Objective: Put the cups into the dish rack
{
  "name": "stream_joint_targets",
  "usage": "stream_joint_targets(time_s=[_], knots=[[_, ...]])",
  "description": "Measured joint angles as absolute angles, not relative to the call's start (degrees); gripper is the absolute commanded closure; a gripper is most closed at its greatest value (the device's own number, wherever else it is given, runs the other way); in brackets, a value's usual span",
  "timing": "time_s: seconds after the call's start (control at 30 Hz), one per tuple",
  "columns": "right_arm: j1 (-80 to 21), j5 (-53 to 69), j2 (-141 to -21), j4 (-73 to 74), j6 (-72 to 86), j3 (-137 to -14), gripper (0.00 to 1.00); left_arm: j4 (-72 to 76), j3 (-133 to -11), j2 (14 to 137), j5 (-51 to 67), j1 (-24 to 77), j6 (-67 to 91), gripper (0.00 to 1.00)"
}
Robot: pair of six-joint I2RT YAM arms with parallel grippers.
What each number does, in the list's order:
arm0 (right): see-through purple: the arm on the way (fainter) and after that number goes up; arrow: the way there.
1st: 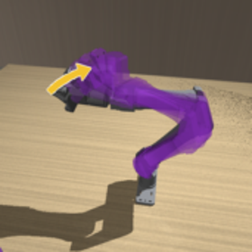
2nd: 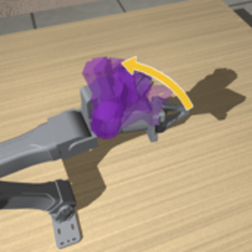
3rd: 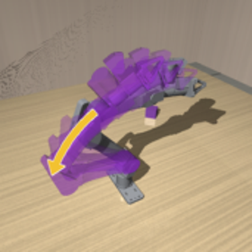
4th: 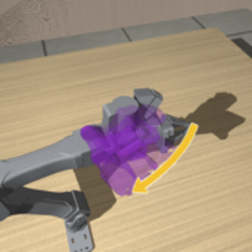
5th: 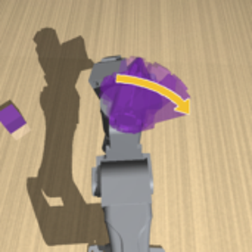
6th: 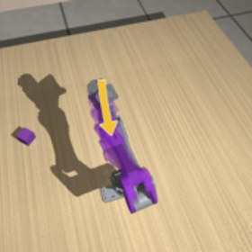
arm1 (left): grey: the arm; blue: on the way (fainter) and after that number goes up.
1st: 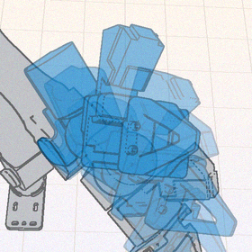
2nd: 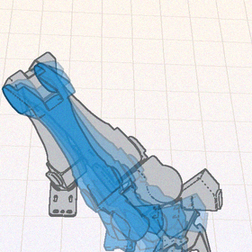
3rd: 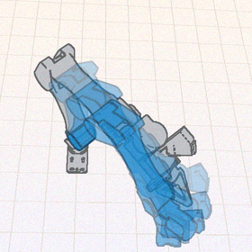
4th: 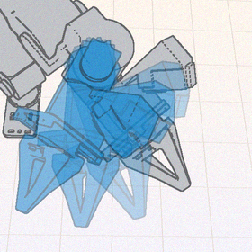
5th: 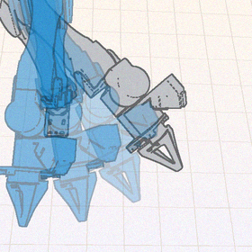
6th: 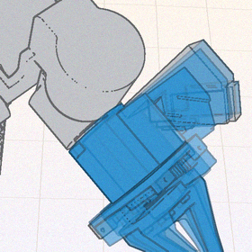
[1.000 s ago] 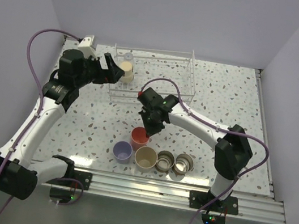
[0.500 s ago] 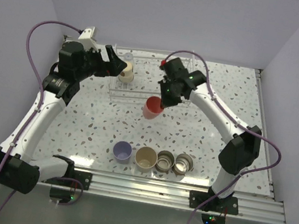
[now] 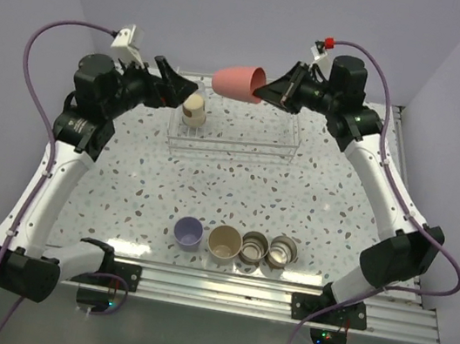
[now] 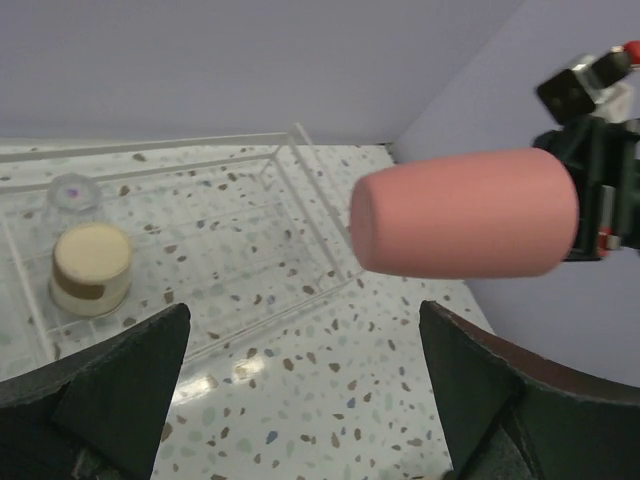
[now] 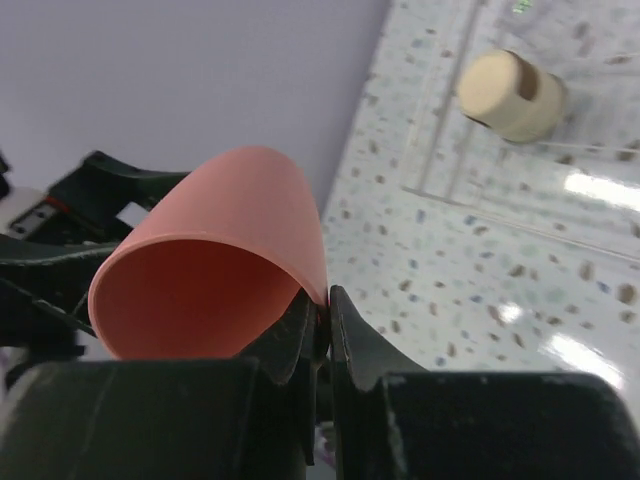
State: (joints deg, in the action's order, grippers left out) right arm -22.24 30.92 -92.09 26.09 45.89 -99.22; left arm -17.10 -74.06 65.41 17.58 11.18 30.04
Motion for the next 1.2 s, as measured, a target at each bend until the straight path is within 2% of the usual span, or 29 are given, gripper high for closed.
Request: stream_joint_targets(time_s=[0.13, 0.27, 0.5, 0.7, 1.2], knots=[[-21.39, 38.72, -93.06, 7.31, 60.80, -94.19, 1.00, -7.27, -75.18, 65.36, 29.76, 6.61, 38.50, 0.00], [-21.30, 42.26, -94.80, -12.49, 76.25, -88.47, 1.00, 10.92, -71.50, 65.58, 40.03, 1.69, 52.12, 0.00], [-20.93, 43.09, -96.97, -31.68, 91.18, -84.27, 1.00, 32.58, -65.01, 67.31, 48.53, 0.86, 67.81, 0.00], [-21.41, 43.29, -97.01, -36.64, 93.43, -84.12, 1.00, 38.81, -63.07, 68.82, 49.71, 0.86, 71.81, 0.00], [-28.95, 45.65, -100.16, -33.41, 89.27, -88.88, 1.00, 45.78, -62.78, 72.69, 49.56, 3.29, 75.99, 0.00]])
